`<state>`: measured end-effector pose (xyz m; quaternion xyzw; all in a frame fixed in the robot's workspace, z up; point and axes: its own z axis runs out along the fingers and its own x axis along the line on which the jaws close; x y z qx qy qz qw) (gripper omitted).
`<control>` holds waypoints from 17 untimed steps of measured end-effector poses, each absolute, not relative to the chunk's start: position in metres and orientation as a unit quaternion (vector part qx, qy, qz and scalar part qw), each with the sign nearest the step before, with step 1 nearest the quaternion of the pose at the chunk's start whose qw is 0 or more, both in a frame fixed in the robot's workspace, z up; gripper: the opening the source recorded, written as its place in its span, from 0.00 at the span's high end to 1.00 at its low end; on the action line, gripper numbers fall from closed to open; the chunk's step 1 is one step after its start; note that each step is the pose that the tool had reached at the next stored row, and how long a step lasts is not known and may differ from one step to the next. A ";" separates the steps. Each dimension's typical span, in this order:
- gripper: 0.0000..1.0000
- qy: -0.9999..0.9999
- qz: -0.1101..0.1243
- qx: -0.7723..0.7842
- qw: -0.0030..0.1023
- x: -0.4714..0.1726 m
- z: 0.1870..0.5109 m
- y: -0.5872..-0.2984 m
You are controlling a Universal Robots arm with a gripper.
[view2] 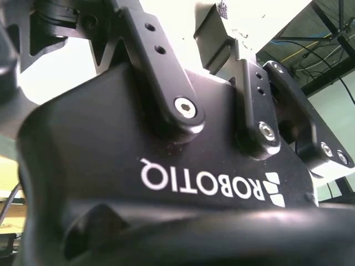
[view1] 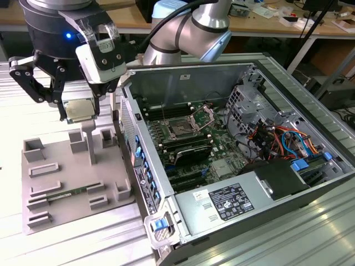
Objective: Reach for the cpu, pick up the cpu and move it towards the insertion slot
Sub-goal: 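Pick up the cpu and move it towards the insertion slot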
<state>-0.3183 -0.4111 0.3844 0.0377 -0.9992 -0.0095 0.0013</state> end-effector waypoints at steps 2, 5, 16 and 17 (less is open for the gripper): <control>0.45 -0.999 -0.009 0.038 0.001 -0.316 0.384 -0.411; 0.45 -0.999 -0.009 0.038 0.001 -0.314 0.384 -0.411; 0.45 -0.999 -0.009 0.038 0.001 -0.304 0.384 -0.411; 0.45 -0.999 -0.009 0.038 0.001 -0.304 0.384 -0.411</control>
